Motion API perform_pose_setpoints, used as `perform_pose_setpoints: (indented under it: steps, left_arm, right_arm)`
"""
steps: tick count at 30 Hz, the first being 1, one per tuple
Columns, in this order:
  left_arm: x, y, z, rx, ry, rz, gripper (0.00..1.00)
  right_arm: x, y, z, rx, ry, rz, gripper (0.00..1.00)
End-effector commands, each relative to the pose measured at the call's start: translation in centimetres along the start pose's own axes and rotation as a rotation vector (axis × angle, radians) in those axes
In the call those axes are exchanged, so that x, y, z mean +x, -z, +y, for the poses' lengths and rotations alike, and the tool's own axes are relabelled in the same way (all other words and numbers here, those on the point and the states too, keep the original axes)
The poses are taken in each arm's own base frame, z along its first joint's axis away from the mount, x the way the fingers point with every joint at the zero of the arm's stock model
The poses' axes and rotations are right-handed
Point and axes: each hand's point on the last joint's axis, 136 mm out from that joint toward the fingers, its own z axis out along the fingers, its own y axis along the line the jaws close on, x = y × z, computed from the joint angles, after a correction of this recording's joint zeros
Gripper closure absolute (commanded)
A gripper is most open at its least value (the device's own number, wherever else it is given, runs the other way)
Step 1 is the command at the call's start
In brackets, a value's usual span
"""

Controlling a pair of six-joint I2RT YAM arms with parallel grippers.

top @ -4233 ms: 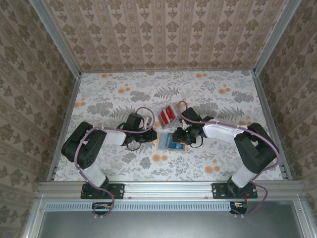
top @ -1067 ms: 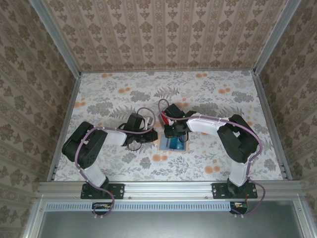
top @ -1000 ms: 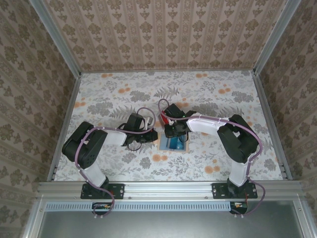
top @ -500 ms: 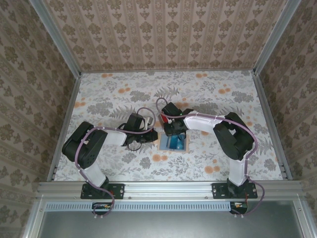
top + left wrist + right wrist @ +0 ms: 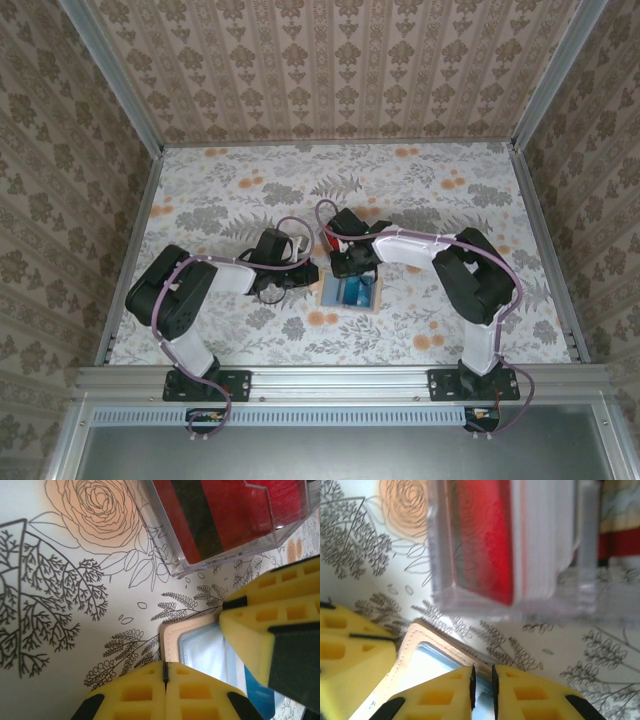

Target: Put the credit cards into the card holder

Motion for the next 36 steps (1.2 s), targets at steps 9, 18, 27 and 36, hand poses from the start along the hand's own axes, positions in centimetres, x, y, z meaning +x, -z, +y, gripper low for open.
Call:
perform_pose_setpoints:
  steps: [9, 18, 27, 36]
  left_arm:
    - [5.1, -1.0, 2.2, -0.065, 0.075, 0.151, 1.00]
    - [5.3, -1.3, 2.5, -0.066, 0.082, 0.157, 1.00]
    - [5.3, -1.7, 2.3, -0.059, 0.083, 0.165, 1.00]
    - [5.5, -1.7, 2.5, -0.064, 0.086, 0.164, 1.00]
  right_arm:
    - [-1.2, 4.9, 1.4, -0.041, -0.010, -0.110, 0.80]
    - [3.6, 5.9, -1.0, -0.013, -0.060, -0.056, 0.79]
    - [4.9, 3.4, -1.2, -0.037, -0.098, -0.026, 0.79]
    - [5.2, 2.1, -0.5, -0.042, -0.089, 0.003, 0.79]
